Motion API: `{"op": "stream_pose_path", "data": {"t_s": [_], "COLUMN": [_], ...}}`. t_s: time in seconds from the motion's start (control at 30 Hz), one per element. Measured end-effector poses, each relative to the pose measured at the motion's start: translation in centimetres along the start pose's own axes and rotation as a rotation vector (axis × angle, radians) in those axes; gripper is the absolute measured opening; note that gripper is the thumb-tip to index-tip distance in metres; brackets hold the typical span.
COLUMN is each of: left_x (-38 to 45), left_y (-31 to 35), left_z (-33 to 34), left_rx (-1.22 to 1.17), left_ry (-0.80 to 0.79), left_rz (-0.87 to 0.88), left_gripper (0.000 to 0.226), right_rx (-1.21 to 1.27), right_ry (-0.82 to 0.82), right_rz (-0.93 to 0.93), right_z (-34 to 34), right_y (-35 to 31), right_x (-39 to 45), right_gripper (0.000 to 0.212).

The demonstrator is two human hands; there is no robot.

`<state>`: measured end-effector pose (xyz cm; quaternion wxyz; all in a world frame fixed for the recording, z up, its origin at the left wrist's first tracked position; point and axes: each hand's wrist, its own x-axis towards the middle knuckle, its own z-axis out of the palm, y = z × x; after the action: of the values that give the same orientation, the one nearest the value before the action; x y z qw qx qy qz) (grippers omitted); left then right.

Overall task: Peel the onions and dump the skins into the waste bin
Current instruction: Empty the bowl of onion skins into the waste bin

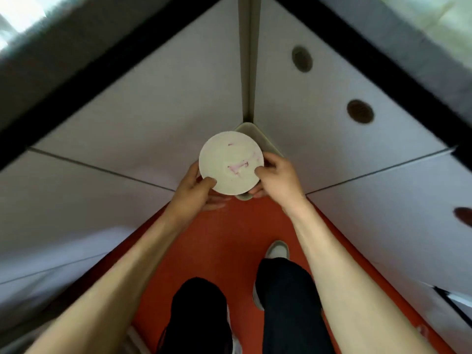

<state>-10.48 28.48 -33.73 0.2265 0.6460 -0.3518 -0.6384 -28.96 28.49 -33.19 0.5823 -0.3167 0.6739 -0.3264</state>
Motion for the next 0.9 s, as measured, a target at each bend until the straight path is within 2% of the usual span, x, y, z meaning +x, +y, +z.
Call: {"op": "stream_pose_path", "data": {"t_s": [0.13, 0.27, 0.47, 0.67, 0.77, 0.9], "left_x": [-9.0, -17.7, -24.9, -22.8, -19.4, -13.4], "left_y": [7.8, 14.8, 22.8, 30.8, 34.1, 38.7], "left_z": [-0.7, -1.8, -2.4, -3.2, -3.1, -2.5], "left_rx": [-0.101, -0.164, -0.362, -0.407, -0.398, -0.337], "left_ry": [0.045, 0.062, 0.063, 0.051, -0.014, -0.157], "left_rz": [-0.038, -0.062, -0.035, 0.089, 0.129, 0.113], "left_gripper": [0.049, 0.045, 0.035, 0.029, 0.029, 0.042], "right_rx": [0.151, 0.078, 0.031, -0.067, -0.095, -0.118], "right_ry": [-0.027, 0.025, 0.034, 0.106, 0.177, 0.317], "right_rz": [0.053, 0.003, -0.131, -0.177, -0.161, -0.15], "right_z": [-3.1, -5.5, -7.4, -7.7, -7.8, -7.2], "right_y": [-8.3, -16.0, -27.8, -35.4, -37.5, -40.6], "right_x": [-7.2, -12.5, -16.1, -15.6, -14.7, -12.9], "right_gripper": [0.013, 0.011, 0.015, 0.015, 0.014, 0.013]}}
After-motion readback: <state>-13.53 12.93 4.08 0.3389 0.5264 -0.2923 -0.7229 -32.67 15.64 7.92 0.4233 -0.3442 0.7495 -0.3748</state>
